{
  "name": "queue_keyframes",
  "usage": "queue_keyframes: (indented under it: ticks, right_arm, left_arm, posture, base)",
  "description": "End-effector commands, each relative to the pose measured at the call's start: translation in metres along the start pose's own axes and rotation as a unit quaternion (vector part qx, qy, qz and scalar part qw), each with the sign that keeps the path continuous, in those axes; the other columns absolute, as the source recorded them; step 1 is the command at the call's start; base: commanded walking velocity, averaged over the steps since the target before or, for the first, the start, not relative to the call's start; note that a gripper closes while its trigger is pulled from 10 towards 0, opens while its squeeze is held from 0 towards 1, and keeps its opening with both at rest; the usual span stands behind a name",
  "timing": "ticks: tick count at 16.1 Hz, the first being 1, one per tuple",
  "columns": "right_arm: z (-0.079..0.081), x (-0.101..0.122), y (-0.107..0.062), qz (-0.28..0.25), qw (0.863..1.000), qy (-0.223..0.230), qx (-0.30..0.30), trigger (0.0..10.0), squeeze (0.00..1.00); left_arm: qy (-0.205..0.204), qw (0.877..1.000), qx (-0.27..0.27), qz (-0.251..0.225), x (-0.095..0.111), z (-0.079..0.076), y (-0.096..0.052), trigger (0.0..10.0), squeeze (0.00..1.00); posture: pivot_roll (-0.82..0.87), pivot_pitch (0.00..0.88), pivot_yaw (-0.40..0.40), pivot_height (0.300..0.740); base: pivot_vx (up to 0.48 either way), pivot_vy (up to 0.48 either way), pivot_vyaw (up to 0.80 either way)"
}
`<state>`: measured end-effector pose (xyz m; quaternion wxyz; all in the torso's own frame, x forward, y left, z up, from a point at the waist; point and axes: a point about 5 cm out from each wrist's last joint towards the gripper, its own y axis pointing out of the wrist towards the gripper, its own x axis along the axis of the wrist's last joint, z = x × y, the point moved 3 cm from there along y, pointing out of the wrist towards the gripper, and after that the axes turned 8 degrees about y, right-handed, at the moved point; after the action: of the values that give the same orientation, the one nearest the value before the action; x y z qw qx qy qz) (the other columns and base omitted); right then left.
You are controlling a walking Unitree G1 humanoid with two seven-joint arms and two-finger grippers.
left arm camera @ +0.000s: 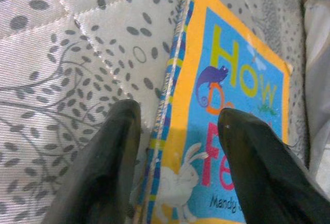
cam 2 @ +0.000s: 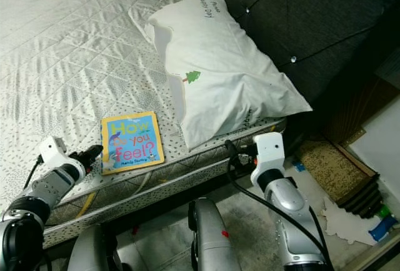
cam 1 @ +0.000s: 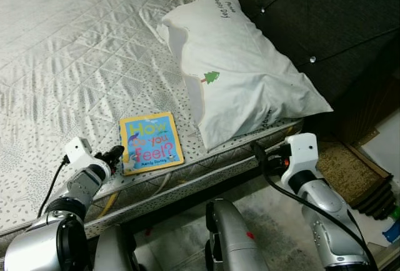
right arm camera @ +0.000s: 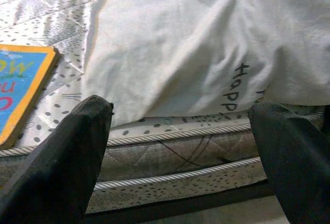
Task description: Clean up the room
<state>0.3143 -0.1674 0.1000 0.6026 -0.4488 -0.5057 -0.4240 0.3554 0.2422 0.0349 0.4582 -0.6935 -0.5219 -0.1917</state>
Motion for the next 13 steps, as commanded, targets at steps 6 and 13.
queue_keyframes:
  ticks: [6,13]
  right_arm:
    - [0.002,0.002,0.001,-0.009,1.000,-0.004,-0.006,10.0,0.00]
    - [-0.002,0.003,0.001,-0.020,0.999,-0.012,-0.029,10.0,0.00]
  left_arm:
    - [-0.010,1.000,0.018,0.020,-0.019,0.005,-0.002,10.0,1.00]
    - [0.029,0.998,0.056,0.009,-0.014,0.021,-0.006,10.0,0.00]
  posture:
    - [-0.23,0.173,-0.055,0.586]
    - [-0.22,0.180,-0.045,0.586]
  base:
    - [0.000,0.000,0.00]
    - [0.000,0.000,0.00]
